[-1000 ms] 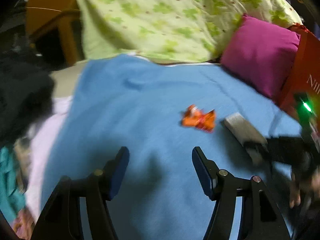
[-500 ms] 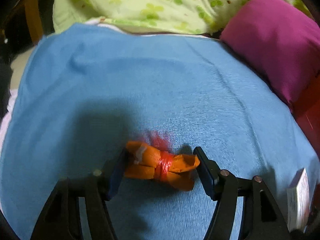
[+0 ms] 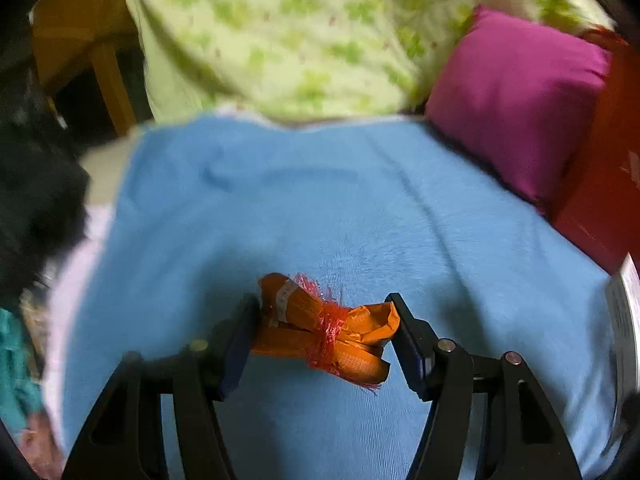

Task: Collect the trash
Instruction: 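Lift the orange wrapper and white tube box and hold them above the towel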

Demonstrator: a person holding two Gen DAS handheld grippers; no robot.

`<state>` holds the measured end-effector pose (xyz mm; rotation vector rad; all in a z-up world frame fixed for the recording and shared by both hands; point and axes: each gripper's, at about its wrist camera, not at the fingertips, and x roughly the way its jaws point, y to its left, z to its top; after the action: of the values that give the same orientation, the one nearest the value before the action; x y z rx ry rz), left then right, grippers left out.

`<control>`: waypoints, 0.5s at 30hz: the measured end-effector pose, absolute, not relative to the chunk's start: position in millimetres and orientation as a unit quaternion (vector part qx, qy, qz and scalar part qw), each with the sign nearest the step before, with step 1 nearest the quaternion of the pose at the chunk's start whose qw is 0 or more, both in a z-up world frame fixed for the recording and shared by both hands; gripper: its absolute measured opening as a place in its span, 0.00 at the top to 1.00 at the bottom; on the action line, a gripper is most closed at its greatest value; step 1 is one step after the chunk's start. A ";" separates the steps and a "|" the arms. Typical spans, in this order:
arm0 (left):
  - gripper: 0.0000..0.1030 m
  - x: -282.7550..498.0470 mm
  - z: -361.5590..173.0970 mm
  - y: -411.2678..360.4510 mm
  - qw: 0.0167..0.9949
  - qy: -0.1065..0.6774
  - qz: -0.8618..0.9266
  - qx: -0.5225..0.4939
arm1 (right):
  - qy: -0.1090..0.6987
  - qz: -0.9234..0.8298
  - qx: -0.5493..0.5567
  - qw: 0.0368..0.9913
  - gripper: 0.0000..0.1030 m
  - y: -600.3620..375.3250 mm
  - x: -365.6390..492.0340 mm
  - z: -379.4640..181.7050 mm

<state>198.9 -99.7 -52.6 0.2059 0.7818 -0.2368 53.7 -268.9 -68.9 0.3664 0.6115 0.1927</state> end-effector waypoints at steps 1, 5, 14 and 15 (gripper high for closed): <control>0.36 176.0 -35.9 -99.2 0.920 0.358 -0.110 0.113 | 0.293 0.095 0.175 0.935 0.62 -267.2 43.2 -59.4; 0.36 116.4 7.4 -97.4 0.937 0.302 -0.102 0.142 | 0.268 0.093 0.160 0.946 0.62 -260.7 3.4 -25.2; 0.36 13.8 74.7 -99.2 0.957 0.215 -0.110 0.163 | 0.209 0.090 0.141 0.963 0.62 -253.1 -78.5 33.4; 0.36 5.9 79.2 -100.0 0.959 0.205 -0.109 0.165 | 0.203 0.089 0.141 0.965 0.62 -253.6 -86.7 37.6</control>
<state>5.9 -100.0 79.2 0.3348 0.4158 -0.2205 -86.7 -253.6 37.6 0.2855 0.4109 0.1797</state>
